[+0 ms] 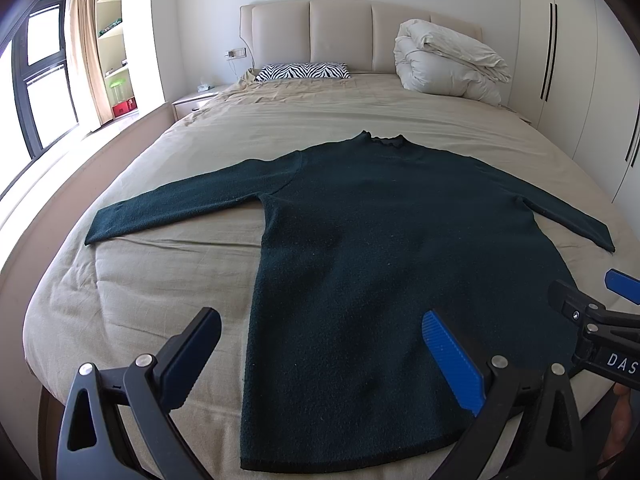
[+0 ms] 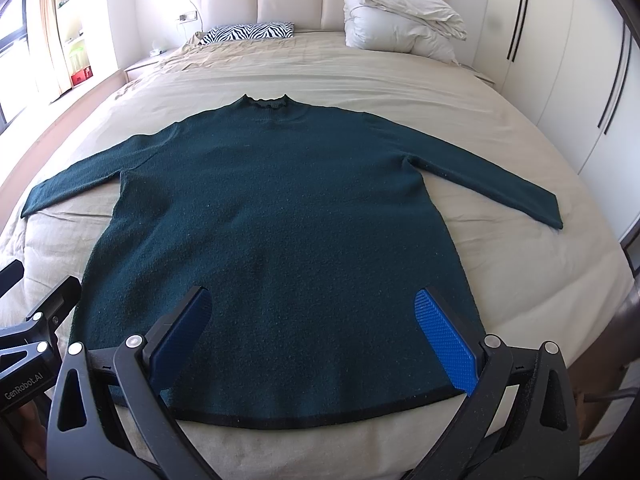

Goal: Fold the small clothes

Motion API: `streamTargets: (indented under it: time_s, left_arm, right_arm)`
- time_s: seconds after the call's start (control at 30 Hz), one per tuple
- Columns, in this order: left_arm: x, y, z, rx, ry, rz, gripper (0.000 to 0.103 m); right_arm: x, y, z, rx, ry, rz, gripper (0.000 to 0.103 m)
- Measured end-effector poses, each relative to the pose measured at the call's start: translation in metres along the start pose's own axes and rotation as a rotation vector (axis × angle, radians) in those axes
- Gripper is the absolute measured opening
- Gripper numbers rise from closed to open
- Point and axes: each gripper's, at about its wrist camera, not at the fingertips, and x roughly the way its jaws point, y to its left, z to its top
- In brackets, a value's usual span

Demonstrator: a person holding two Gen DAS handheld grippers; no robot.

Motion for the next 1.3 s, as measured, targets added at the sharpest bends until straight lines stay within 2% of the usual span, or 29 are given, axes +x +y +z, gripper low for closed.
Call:
streamTargets:
  time_s: [1.07,1.3]
  left_arm:
    - [0.006,-0.004,-0.002,-0.010,0.014,0.003,0.103]
    - [0.024,-0.003,0.000,-0.030,0.072,-0.019,0.103]
  right_arm:
    - [0.007,0.002,0.004,0.000,0.011,0.004,0.103]
    - [0.016,-0.009,0.008,0.035,0.005,0.033,0.103]
